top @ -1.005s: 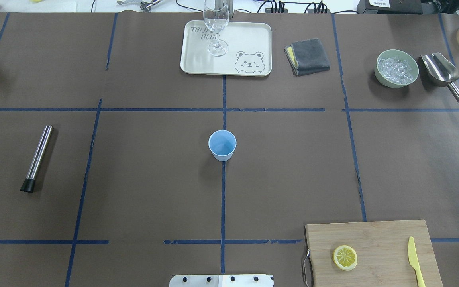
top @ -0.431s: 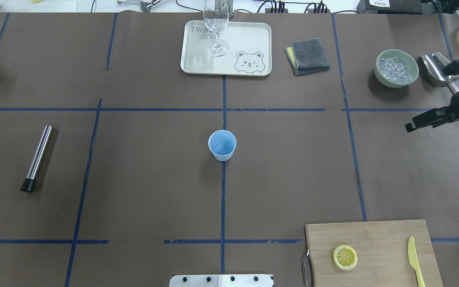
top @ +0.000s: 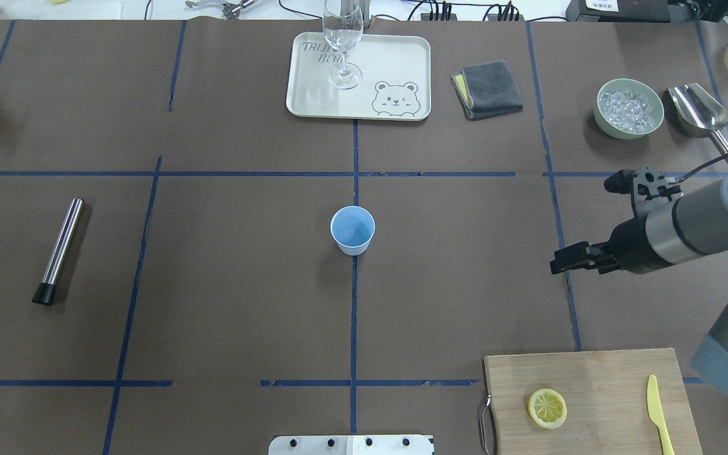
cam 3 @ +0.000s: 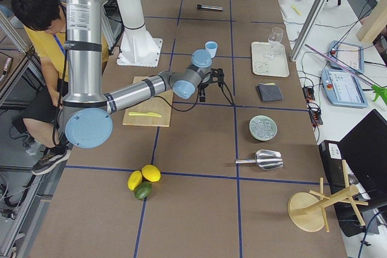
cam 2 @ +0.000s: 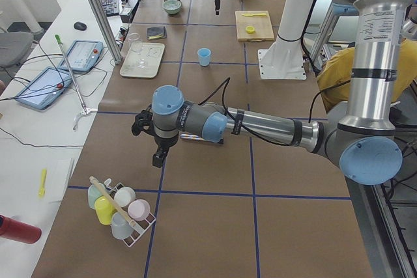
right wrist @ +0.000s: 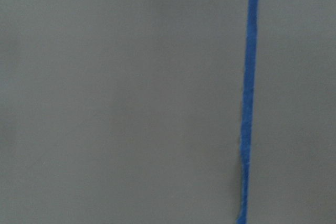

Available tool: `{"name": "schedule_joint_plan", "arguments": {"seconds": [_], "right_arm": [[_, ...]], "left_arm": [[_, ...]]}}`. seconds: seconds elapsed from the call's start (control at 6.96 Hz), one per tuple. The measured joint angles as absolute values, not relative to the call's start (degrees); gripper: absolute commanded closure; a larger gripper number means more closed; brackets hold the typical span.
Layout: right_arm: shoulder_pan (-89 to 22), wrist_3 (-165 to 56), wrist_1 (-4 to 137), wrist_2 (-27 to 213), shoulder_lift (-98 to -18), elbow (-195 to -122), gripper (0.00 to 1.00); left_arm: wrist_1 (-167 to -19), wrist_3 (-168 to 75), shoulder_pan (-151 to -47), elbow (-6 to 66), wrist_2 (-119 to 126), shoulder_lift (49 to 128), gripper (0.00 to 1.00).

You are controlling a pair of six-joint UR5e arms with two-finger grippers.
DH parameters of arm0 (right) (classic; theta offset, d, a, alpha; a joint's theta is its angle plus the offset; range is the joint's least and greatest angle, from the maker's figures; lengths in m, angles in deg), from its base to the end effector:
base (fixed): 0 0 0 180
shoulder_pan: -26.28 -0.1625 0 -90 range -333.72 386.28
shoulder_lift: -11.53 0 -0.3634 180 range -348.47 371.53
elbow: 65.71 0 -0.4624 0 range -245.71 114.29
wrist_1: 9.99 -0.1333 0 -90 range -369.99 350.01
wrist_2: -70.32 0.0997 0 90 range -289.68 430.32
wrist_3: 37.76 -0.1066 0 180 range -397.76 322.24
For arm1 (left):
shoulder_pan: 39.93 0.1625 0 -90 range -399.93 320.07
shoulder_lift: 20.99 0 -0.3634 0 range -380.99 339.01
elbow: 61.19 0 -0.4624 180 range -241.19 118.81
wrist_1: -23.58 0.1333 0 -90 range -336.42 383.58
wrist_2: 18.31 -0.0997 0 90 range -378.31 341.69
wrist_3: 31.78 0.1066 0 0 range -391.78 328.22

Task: Squeeze lemon into cup
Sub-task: 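Move the right gripper over the lemon slice on the wooden board, then lower the right gripper and close it on the yellow lemon slice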

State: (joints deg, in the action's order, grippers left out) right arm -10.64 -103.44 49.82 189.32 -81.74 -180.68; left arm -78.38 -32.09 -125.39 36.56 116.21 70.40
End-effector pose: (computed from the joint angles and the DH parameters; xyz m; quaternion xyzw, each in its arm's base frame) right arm -0.3857 -0.3919 0.3334 0.0220 -0.4792 -0.0134 0.8773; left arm -0.0120 -0.5885 0.4874 0.1535 0.3792 0.1029 0.9067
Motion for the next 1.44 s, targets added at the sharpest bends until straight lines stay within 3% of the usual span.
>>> {"name": "schedule_joint_plan", "arguments": {"seconds": [0.57, 1.44], "right_arm": [[4.9, -112.4, 61.6, 178.4, -82.8, -192.2, 0.00], [13.3, -112.9, 67.3, 170.6, -82.6, -192.9, 0.01]], "left_arm": [[-81.5, -32.4, -122.9, 36.8, 117.1, 70.2, 0.00], [-86.9, -33.7, -121.0, 36.4, 117.0, 69.0, 0.00]]}}
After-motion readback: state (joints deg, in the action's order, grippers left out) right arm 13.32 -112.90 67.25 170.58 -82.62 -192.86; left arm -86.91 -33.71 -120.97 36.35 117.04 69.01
